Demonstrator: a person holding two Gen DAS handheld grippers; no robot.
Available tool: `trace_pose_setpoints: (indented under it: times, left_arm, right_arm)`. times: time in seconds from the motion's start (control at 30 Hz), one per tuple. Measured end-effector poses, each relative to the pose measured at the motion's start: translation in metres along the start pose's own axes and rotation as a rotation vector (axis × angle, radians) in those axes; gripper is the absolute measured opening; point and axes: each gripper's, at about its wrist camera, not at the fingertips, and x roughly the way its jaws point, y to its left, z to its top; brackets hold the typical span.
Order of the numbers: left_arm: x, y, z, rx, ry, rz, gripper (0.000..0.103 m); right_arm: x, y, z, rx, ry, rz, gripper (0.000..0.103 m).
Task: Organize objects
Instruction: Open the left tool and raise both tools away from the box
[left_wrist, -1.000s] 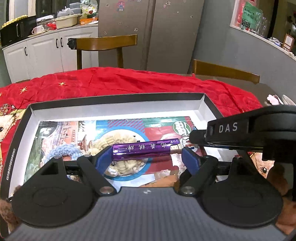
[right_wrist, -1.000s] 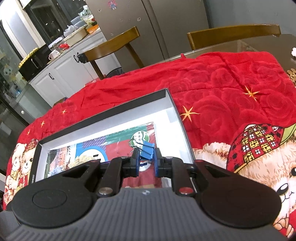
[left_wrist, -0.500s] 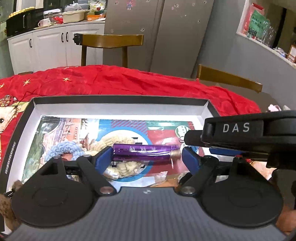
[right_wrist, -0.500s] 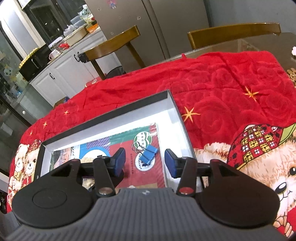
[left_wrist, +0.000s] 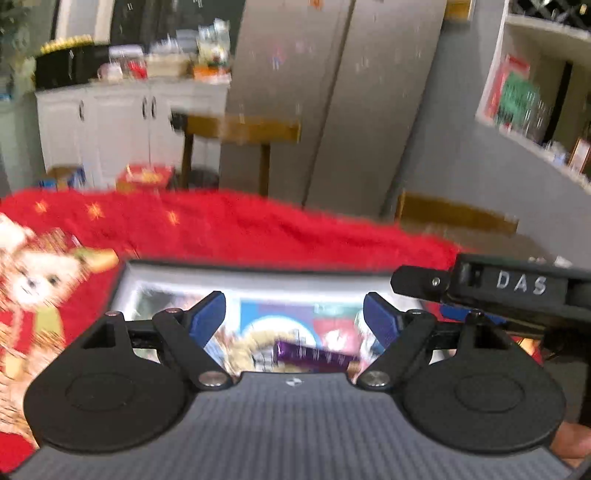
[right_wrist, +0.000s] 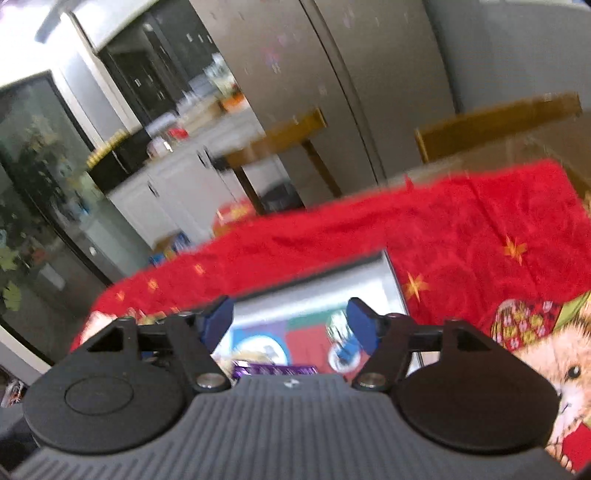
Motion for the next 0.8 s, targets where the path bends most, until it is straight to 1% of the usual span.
trace_pose_setpoints:
  times: [0.07, 0.17, 0.2, 0.23, 0.3, 0.37, 0.4, 0.43, 0.5, 0.57, 0.6, 0.7, 0.77, 0.8]
  left_arm:
    - [-0.031, 0.0, 0.006, 0.0, -0.075, -0.009, 0.085]
    - [-0.08, -0.005, 0.004, 0.021, -0.197, -0.033, 0.086]
    - [-0.095, -0.008, 0.001, 0.037, -0.227, -0.039, 0.089]
    - [-0.108, -0.009, -0.002, 0.064, -0.246, -0.044, 0.089]
    - [-0.135, -0.015, -0.011, 0.162, -0.259, -0.056, 0.089]
    - [-0.162, -0.015, -0.016, 0.213, -0.287, -0.023, 0.089]
    - [-0.175, -0.014, -0.019, 0.212, -0.313, -0.005, 0.09]
    - [-0.186, -0.012, -0.021, 0.2, -0.335, 0.004, 0.094]
    - [-0.204, -0.003, -0.027, 0.149, -0.356, -0.006, 0.097]
    - [-0.215, 0.005, -0.039, 0.086, -0.358, -0.033, 0.097]
    - [-0.218, 0.008, -0.046, 0.072, -0.354, -0.039, 0.097]
    - [-0.214, 0.014, -0.075, 0.037, -0.346, 0.005, 0.097]
    - [-0.203, 0.021, -0.097, 0.015, -0.338, 0.04, 0.097]
    - [-0.194, 0.024, -0.108, 0.019, -0.33, 0.042, 0.097]
  right_arm:
    - [-0.017, 0.005, 0.004, -0.002, -0.059, 0.023, 0.088]
    - [-0.044, 0.01, 0.008, 0.016, -0.115, 0.089, 0.089]
    - [-0.053, 0.012, 0.009, 0.02, -0.122, 0.116, 0.09]
    - [-0.062, 0.015, 0.011, 0.017, -0.129, 0.148, 0.092]
    - [-0.085, 0.023, 0.012, -0.007, -0.144, 0.223, 0.096]
    - [-0.107, 0.031, 0.009, -0.03, -0.192, 0.28, 0.103]
    - [-0.117, 0.036, 0.006, -0.04, -0.224, 0.296, 0.103]
    - [-0.127, 0.041, 0.001, -0.052, -0.254, 0.302, 0.103]
    - [-0.143, 0.051, -0.012, -0.092, -0.31, 0.306, 0.103]
    - [-0.154, 0.058, -0.028, -0.139, -0.36, 0.294, 0.103]
    - [-0.158, 0.06, -0.038, -0.161, -0.376, 0.282, 0.103]
    - [-0.16, 0.057, -0.063, -0.189, -0.382, 0.246, 0.103]
    - [-0.158, 0.05, -0.079, -0.175, -0.377, 0.247, 0.103]
    - [-0.156, 0.046, -0.087, -0.173, -0.37, 0.247, 0.103]
